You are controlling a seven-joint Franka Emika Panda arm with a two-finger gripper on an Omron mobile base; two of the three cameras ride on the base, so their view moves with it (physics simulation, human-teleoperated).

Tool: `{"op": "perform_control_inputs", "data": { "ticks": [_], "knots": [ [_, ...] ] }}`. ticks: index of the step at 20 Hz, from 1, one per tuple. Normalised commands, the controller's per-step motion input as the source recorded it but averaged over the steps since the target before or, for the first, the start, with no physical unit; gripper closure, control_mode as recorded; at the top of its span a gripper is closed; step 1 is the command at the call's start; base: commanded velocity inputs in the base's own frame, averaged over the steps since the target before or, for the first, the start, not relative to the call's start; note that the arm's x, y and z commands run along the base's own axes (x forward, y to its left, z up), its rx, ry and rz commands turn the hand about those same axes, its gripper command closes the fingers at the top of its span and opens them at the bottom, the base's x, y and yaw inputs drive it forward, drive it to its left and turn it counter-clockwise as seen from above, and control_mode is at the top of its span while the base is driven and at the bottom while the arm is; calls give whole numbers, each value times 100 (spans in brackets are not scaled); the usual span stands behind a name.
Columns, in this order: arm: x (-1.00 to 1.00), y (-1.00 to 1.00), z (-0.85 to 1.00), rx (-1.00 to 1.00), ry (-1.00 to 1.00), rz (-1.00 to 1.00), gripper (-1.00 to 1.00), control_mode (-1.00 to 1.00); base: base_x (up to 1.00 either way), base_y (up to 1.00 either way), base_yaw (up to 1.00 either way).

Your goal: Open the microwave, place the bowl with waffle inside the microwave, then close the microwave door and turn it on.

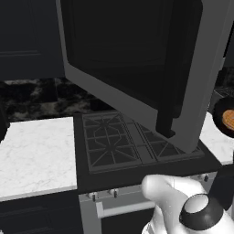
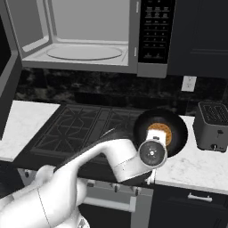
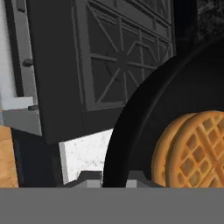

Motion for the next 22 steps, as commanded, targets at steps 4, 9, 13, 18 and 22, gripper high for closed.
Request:
{"op": "perform_control_inputs", "data": {
  "ticks": [4, 9, 13, 18, 22],
  "knots": [
    [-29, 95, 100, -20, -17, 25, 100, -100, 0, 0, 0],
    [5, 91, 100, -13, -7, 17, 100, -100, 0, 0, 0],
    [6, 52, 100, -4, -4, 12, 100, -100, 0, 0, 0],
    [13, 31, 100, 0, 0, 13, 100, -100, 0, 0, 0],
    [62, 47, 100, 0, 7, 15, 100, -100, 0, 0, 0]
  ]
}}
